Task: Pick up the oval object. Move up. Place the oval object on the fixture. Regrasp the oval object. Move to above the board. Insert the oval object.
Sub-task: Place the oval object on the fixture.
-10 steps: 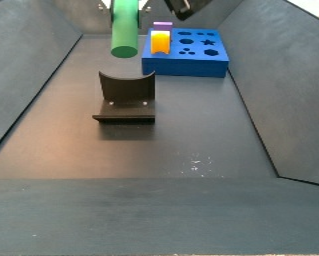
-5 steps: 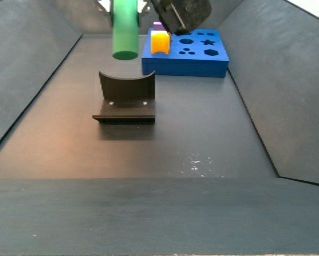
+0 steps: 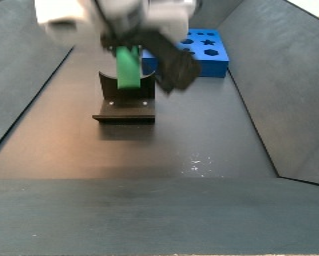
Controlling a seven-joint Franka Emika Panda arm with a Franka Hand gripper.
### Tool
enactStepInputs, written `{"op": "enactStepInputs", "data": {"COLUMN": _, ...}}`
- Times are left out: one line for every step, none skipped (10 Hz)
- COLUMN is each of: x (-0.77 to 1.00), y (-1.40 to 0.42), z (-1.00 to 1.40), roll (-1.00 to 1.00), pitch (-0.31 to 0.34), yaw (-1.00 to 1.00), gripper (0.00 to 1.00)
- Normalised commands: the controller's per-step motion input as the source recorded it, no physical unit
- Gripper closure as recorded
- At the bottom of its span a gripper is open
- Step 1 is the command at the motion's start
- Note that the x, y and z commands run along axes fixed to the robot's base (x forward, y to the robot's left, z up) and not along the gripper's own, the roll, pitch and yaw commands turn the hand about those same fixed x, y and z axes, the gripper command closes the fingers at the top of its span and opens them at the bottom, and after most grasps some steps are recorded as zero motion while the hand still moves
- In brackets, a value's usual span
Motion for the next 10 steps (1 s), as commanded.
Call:
{"op": "enactStepInputs", "data": {"x": 0.18, "y": 0.14, "z": -1.00, "roll": -0.32, "pitch": 0.070, "yaw": -0.20, "gripper": 1.00}}
{"op": "enactStepInputs", "data": {"x": 0.19, "y": 0.14, "z": -1.00, "roll": -0.23, "pitch": 0.043, "yaw": -0.18, "gripper": 1.00}}
{"op": "enactStepInputs", "data": {"x": 0.16, "y": 0.11, "z": -0.78, "roll": -0.19, "pitch": -0.004, "yaw": -0.17, "gripper": 1.00}}
{"op": "enactStepInputs", "data": {"x": 0.13, "y": 0.09, "z": -0.59, "roll": -0.18, "pitch": -0.025, "yaw": -0.15, "gripper": 1.00}}
{"op": "enactStepInputs", "data": {"x": 0.11, "y": 0.07, "z": -0.41, "roll": -0.17, "pitch": -0.037, "yaw": -0.13, "gripper": 1.00}}
{"op": "enactStepInputs", "data": {"x": 0.08, "y": 0.07, "z": -0.24, "roll": -0.15, "pitch": -0.047, "yaw": -0.10, "gripper": 1.00}}
{"op": "enactStepInputs", "data": {"x": 0.07, "y": 0.08, "z": -0.22, "roll": -0.13, "pitch": -0.053, "yaw": -0.08, "gripper": 1.00}}
{"op": "enactStepInputs", "data": {"x": 0.07, "y": 0.08, "z": -0.22, "roll": -0.13, "pitch": -0.052, "yaw": -0.06, "gripper": 1.00}}
{"op": "enactStepInputs", "data": {"x": 0.07, "y": 0.08, "z": -0.22, "roll": -0.13, "pitch": -0.052, "yaw": -0.05, "gripper": 1.00}}
{"op": "enactStepInputs", "data": {"x": 0.00, "y": 0.00, "z": 0.00, "roll": 0.00, "pitch": 0.000, "yaw": 0.00, "gripper": 0.00}}
